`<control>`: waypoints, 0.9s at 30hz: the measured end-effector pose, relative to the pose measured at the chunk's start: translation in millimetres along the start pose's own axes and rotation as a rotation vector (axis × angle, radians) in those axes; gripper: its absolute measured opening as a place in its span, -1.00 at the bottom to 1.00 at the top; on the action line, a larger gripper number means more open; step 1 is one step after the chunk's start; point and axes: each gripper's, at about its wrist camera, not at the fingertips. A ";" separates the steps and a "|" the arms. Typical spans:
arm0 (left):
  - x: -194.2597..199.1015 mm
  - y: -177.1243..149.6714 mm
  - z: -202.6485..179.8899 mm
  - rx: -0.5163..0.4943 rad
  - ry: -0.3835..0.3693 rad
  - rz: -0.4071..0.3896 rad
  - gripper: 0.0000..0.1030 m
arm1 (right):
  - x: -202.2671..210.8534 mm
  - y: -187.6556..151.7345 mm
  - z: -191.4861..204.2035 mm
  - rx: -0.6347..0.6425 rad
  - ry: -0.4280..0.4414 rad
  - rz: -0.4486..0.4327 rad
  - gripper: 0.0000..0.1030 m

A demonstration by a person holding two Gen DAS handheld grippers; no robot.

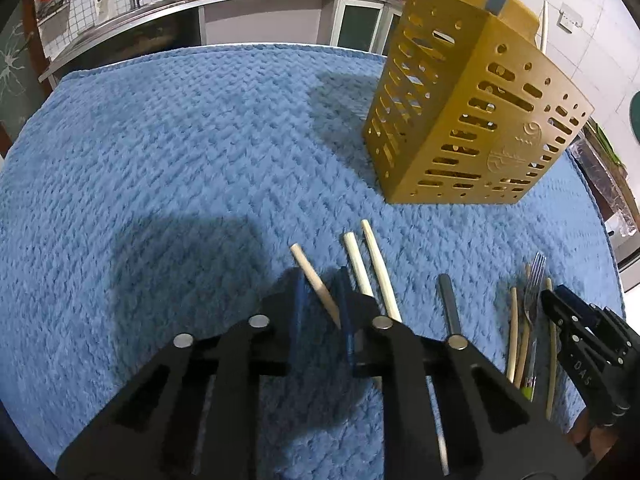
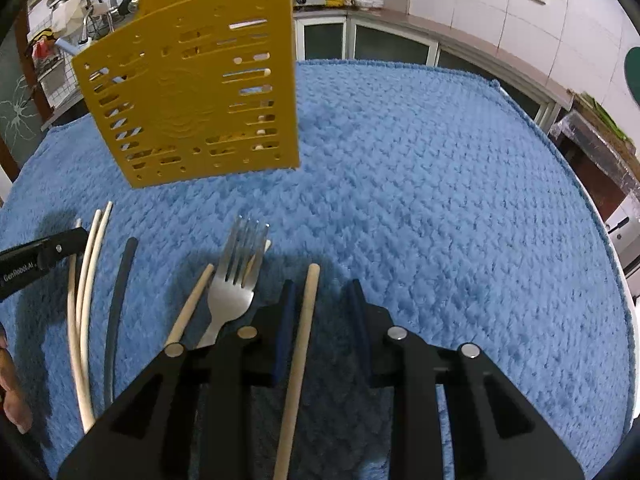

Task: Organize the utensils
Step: 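Grasp a wooden chopstick with the left tool while the right tool grasps another chopstick, then carry both chopsticks up to the yellow caddy and lower them inside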

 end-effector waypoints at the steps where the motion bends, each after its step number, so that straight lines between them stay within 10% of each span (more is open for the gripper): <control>1: -0.9 1.3 -1.1 -0.003 0.008 0.001 -0.86 | -0.3 1.0 0.6 0.000 0.007 0.004 -0.58; 4: -1.5 5.3 -2.0 -0.004 0.011 0.003 -0.87 | -0.3 2.4 1.8 0.005 0.014 0.000 -0.84; 27: 71.2 -8.2 -14.2 -0.074 -0.093 -0.203 -0.91 | 45.9 11.1 -31.4 -0.080 0.190 -0.177 -0.88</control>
Point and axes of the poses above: each gripper's, at about its wrist camera, not at the fingertips, and x roughly against the way its jaws point, z to its left, y to its top, and after that the axes turned 11 degrees about z, right-handed
